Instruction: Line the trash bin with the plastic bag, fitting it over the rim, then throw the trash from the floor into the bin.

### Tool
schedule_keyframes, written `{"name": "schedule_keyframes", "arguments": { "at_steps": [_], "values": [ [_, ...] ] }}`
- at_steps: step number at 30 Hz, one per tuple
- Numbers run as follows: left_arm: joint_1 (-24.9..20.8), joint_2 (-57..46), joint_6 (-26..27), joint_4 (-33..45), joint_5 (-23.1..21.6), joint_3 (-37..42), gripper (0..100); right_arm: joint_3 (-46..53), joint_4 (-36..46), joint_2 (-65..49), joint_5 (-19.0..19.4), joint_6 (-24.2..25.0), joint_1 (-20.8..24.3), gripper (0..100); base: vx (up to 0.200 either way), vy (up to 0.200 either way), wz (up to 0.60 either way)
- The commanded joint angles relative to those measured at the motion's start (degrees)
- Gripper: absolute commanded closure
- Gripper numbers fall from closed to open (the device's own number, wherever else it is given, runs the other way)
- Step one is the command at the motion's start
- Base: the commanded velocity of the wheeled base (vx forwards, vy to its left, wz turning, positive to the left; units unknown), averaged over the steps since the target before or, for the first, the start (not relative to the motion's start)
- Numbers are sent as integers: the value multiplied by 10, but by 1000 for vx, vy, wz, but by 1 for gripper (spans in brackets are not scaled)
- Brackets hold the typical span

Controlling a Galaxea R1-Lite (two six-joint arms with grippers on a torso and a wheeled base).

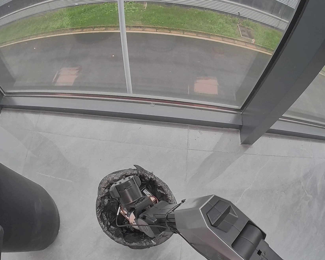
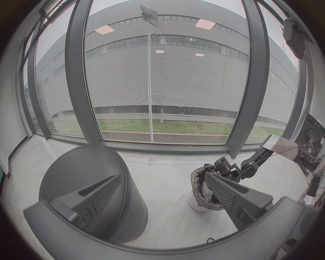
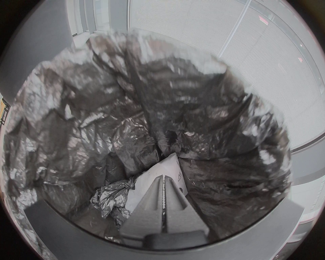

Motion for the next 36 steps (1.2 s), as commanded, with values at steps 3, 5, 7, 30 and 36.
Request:
{"name": "schedule_keyframes", "arguments": {
  "at_steps": [3,5,7,30,36],
  "values": [
    [0,-8,0,0,0,9,0,0,37,-29,-17,8,19,100,0,0,0],
    [0,-8,0,-1,0,9,0,0,50,-23,-17,14,24,100,0,0,0],
    [0,-8,0,-1,0,9,0,0,58,-10,-17,16,31,100,0,0,0],
    [0,-8,0,-1,0,9,0,0,56,99,-16,16,5,100,0,0,0],
    [0,-8,0,-1,0,9,0,0,54,98,-16,16,-2,100,0,0,0]
  ]
}}
